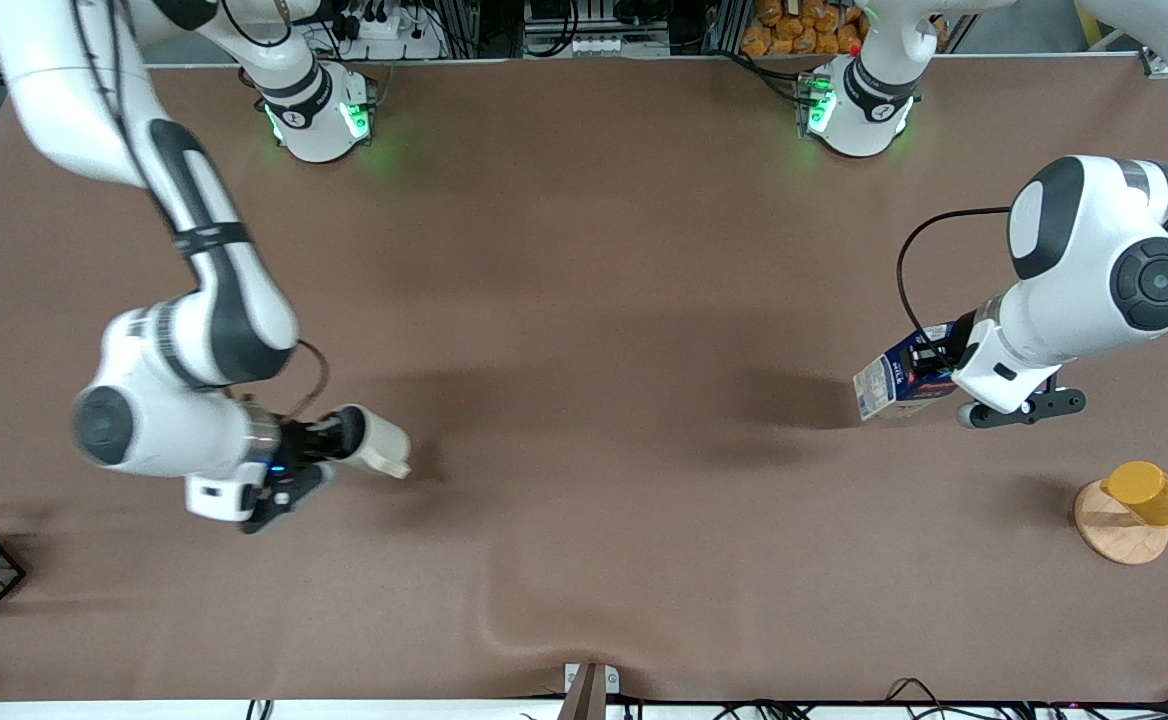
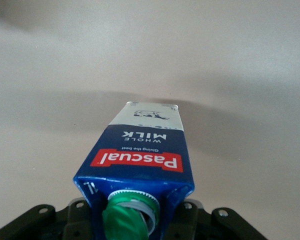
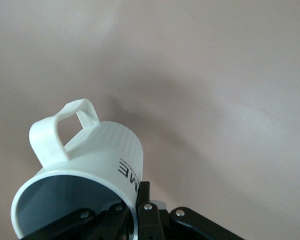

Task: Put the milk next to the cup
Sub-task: 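Set the mug down mid-table with the right gripper while the left gripper carries milk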

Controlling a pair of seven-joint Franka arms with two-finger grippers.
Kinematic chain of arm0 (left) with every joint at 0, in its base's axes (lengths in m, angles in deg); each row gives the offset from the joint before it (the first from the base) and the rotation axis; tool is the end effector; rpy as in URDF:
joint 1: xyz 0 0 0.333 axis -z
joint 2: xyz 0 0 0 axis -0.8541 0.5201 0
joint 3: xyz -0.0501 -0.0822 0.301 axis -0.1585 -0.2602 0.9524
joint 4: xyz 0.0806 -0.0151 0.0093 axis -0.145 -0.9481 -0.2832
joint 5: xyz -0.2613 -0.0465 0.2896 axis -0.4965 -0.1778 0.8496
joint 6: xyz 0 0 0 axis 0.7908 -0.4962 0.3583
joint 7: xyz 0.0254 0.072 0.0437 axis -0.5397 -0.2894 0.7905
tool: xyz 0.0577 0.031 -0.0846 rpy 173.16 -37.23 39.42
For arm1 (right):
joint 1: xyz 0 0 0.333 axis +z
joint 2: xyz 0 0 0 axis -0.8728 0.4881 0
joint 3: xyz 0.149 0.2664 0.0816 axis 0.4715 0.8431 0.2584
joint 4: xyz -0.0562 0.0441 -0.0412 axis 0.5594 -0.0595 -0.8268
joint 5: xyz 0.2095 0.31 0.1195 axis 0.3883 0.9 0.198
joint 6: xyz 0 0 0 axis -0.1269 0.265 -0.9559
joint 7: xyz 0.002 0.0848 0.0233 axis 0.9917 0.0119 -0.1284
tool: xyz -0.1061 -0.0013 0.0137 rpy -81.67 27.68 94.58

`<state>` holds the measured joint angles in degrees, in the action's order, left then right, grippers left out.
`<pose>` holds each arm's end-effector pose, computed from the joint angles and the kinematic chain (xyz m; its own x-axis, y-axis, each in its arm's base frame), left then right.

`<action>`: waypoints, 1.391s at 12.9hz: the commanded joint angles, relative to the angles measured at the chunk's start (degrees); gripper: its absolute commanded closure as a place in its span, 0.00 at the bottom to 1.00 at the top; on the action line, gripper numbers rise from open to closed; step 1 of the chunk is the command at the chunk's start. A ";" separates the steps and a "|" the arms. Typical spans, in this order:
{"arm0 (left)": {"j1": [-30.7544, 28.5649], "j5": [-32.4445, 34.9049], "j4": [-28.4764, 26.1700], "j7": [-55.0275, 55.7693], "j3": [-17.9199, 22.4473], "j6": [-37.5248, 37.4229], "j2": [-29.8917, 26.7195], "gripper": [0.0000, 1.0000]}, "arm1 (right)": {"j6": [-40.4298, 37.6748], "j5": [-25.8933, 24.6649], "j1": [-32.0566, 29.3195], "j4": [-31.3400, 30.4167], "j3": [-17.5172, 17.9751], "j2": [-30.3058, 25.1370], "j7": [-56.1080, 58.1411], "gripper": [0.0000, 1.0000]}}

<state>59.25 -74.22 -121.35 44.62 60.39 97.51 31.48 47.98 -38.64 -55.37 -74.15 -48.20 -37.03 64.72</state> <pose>0.6035 -0.0836 0.4201 0.9760 0.1557 -0.1521 0.1527 -0.9878 -0.0318 0.6960 0.1806 0.3143 0.8474 0.5298 0.0353 0.5241 -0.8238 -0.2162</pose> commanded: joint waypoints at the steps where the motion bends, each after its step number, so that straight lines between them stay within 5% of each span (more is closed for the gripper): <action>1: 0.12 1.59 0.25 0.99 -0.41 -1.71 -1.26 0.48 | 5.37 0.21 6.16 1.61 -0.72 3.04 -6.45 1.00; 6: -0.06 1.68 0.87 0.90 -0.41 -1.98 -1.26 0.48 | 11.90 -0.40 13.82 1.52 -1.16 4.55 -13.75 1.00; 18: -0.15 1.59 1.75 0.37 -0.32 -2.15 -0.65 0.49 | 6.73 -3.04 20.42 -2.26 -0.98 4.64 -54.79 1.00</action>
<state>59.23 -74.21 -120.25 44.62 60.28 96.60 31.00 56.79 -41.00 -36.08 -76.39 -48.69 -32.27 15.37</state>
